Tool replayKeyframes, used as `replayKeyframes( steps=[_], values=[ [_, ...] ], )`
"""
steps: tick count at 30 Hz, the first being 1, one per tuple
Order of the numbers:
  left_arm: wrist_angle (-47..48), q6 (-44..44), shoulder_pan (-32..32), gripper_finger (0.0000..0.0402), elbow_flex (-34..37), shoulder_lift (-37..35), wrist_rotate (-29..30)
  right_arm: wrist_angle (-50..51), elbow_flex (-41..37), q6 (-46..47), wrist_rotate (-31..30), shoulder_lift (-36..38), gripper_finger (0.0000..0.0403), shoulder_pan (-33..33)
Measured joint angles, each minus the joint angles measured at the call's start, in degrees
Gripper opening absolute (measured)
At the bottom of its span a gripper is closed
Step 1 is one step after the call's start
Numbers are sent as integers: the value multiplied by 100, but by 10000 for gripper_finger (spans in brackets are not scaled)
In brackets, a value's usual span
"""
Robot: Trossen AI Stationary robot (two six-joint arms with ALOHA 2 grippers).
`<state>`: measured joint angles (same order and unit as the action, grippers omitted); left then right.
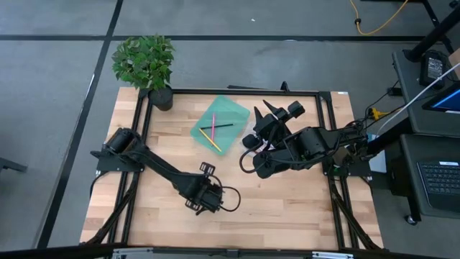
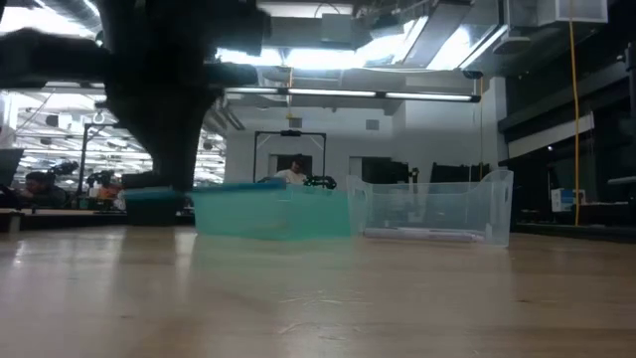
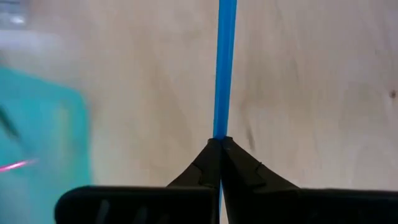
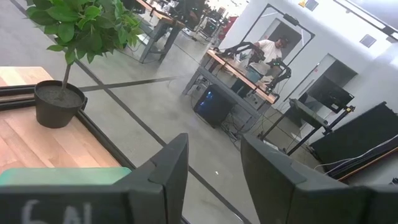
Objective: Sort pens & pencils
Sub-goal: Put the blue pencil into the blue bin
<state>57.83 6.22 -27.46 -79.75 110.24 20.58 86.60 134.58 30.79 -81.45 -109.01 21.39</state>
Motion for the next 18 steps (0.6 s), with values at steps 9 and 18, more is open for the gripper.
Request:
replayKeyframes(
  steps=[9,18],
  values=[
    [694,252,122,0,-2,-545,600,12,0,4,2,0,149,0],
    [1105,-15,722,0,-2,-1085,1130,8,0,13,79,1,149,22]
  ],
)
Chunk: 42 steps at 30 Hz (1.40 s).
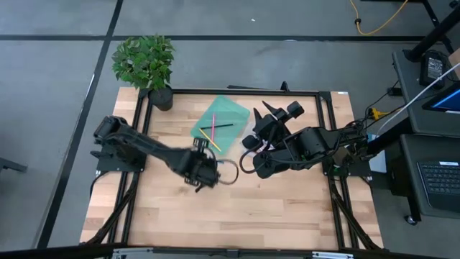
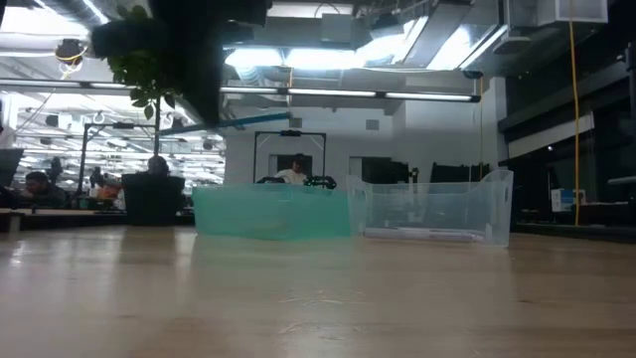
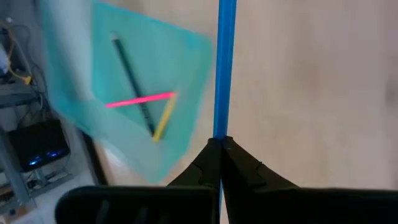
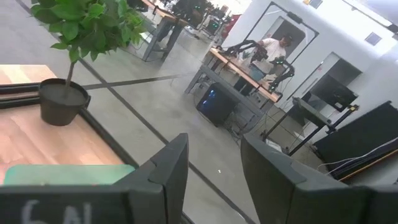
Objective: Sort pens & pencils
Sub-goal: Put the blue pencil into the blue bin
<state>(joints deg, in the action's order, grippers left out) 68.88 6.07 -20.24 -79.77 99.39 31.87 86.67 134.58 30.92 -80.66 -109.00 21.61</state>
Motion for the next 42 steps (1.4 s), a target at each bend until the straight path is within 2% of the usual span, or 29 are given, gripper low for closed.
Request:
replayKeyframes(
  steps=[5,10,15,21,26,33,42],
  values=[
    [-97,-530,744,0,-1,-354,113,-8,0,4,262,1,149,0],
    [-688,-1300,1703,0,-2,-481,-15,-4,0,0,426,1,149,0],
    [-1468,-1848,2844,0,-2,-416,-1093,-2,0,-134,432,1,149,2],
    [-1938,-1773,3784,0,0,-283,-2138,72,0,-226,437,1,149,2],
    [-1975,-1629,4150,0,9,-149,-2644,67,0,-427,400,1,149,2],
    [-2195,-1574,4264,0,-2,293,-2973,81,0,-431,391,3,149,0],
    [-2169,-1670,4420,0,0,758,-3011,87,0,-426,429,3,149,0]
  ],
)
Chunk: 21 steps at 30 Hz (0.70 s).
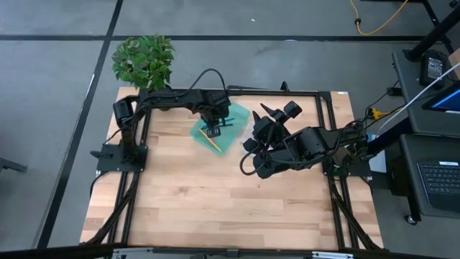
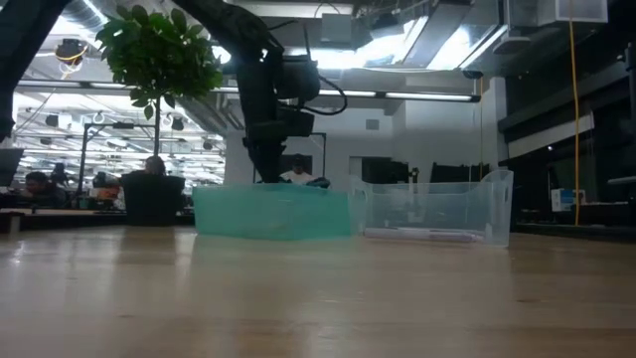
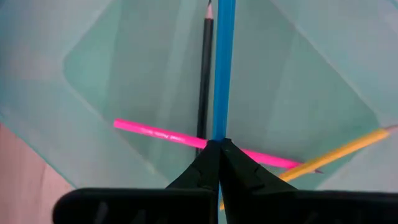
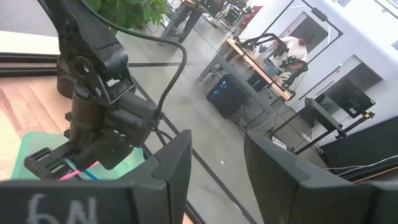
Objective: Sort pens & pencils
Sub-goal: Put the blue pencil into the blue bin, then return to Home Position
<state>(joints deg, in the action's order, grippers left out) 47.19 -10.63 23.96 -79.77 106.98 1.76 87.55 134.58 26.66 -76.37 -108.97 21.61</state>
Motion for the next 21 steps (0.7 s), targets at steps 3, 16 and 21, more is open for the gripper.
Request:
replayKeyframes(
  steps=[3,16,21],
  values=[
    [-52,-2,20,0,0,0,-76,0,0,-1,5,0,149,1],
    [-10,-42,25,30,0,0,-149,0,0,4,246,0,149,2],
    [-14,-46,-9,70,0,0,-147,0,0,4,253,0,149,0]
  ],
)
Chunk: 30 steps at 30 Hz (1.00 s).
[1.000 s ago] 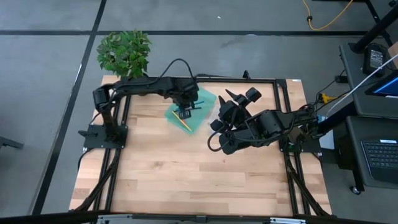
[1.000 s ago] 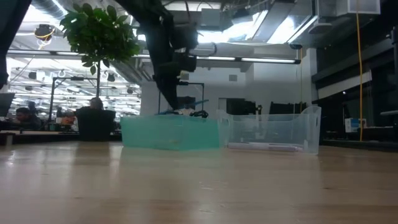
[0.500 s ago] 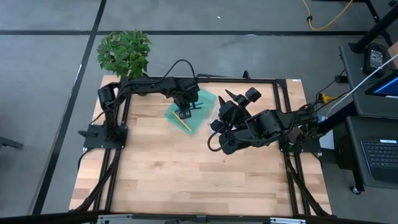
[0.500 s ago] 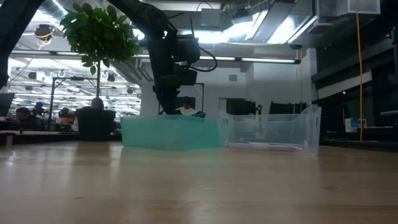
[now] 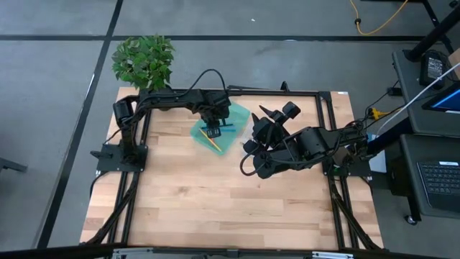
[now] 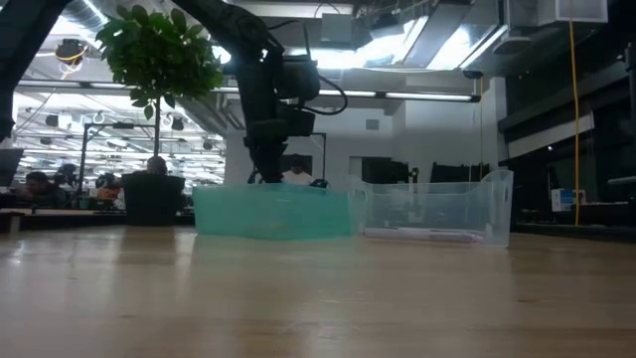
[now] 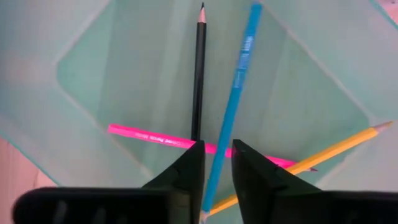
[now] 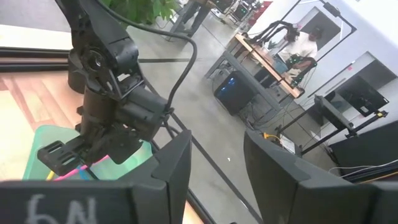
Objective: Sort pens & pencils
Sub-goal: Return to Home Position
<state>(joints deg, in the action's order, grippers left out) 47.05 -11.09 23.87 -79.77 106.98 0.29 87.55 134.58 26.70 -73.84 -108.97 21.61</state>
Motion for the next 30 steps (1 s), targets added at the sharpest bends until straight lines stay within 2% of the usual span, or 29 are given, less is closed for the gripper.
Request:
replayKeyframes(
  steps=[4,8,13,17,25,30],
  values=[
    [2,-4,-5,93,0,0,2,0,0,0,0,0,149,0],
    [8,-4,-31,99,0,-24,66,0,0,-6,-19,0,149,1],
    [92,-32,-155,100,0,-485,98,9,0,-84,-408,0,149,0],
    [136,-34,-364,100,0,-1171,292,5,0,-168,-643,0,149,2],
    [154,351,-1089,100,0,-2866,966,-124,35,-300,-738,121,149,2],
    [413,737,-1691,100,-2,-3769,1570,-112,39,141,-390,572,149,140]
  ],
)
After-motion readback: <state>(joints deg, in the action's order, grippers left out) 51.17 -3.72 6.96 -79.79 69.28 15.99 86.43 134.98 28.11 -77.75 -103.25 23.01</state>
